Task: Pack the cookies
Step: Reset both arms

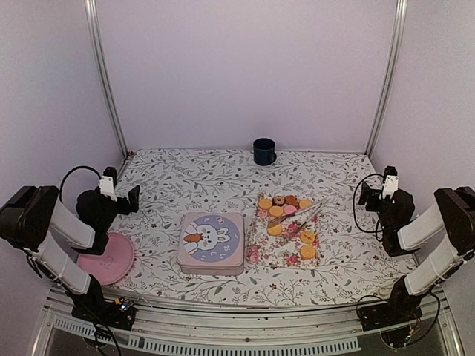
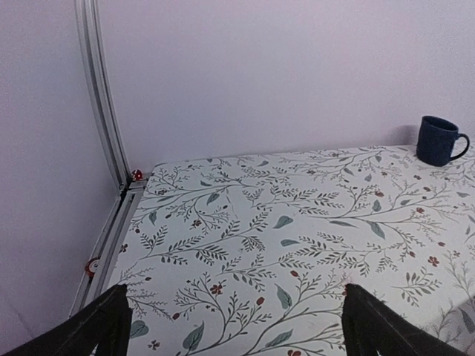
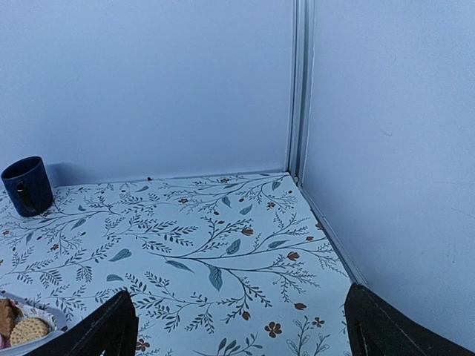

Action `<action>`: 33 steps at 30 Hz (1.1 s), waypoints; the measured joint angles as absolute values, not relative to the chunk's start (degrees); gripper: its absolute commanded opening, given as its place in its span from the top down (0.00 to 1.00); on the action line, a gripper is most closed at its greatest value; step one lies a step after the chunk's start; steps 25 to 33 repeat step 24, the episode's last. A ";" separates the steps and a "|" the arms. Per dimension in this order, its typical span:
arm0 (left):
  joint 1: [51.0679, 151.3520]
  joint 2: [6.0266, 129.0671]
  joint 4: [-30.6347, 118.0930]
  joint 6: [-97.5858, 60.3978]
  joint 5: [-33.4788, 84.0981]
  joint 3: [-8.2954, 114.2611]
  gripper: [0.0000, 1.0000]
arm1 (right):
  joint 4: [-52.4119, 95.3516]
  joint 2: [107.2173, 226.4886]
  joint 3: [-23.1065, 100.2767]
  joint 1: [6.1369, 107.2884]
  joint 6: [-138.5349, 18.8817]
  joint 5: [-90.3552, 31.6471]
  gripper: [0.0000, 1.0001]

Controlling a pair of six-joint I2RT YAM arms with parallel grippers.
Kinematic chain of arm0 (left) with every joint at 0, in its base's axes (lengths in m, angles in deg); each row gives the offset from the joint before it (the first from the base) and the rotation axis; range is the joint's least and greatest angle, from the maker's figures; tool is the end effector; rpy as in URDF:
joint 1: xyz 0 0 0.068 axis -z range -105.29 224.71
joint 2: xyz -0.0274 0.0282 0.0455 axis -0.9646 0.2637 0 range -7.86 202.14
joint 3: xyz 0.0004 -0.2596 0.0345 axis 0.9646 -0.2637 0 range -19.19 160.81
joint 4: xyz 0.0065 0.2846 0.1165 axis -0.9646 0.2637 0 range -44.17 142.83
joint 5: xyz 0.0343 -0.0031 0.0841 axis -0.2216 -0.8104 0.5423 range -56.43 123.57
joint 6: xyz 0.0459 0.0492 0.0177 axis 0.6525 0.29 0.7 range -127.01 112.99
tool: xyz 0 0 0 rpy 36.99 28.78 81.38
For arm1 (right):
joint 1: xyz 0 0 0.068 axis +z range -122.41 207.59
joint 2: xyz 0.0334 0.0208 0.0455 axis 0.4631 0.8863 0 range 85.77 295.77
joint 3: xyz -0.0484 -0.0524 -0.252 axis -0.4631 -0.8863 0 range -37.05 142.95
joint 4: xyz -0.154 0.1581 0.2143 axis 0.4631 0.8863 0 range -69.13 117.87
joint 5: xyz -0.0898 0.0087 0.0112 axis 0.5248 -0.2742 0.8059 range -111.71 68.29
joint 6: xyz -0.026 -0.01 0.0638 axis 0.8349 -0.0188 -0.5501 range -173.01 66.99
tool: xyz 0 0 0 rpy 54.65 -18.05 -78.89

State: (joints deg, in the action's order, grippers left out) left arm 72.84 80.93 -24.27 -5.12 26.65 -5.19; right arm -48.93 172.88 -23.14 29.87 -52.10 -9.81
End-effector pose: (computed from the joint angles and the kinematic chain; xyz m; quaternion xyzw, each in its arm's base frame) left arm 0.2793 0.0022 0.0878 0.0411 0.7341 -0.0221 0.6774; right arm 0.2791 -0.0005 0.0943 0.0509 0.7255 -0.0673 0.6830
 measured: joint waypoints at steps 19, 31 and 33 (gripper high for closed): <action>72.84 83.23 -38.57 -1.45 18.50 -18.65 0.01 | -50.37 172.88 -23.18 29.83 -52.08 -10.36 0.01; 72.84 83.25 -38.59 -1.23 18.11 -18.65 0.00 | -50.89 173.08 -23.18 29.83 -52.06 -10.88 0.01; 72.84 83.25 -38.59 -1.23 18.11 -18.65 0.00 | -50.89 173.08 -23.18 29.83 -52.06 -10.88 0.01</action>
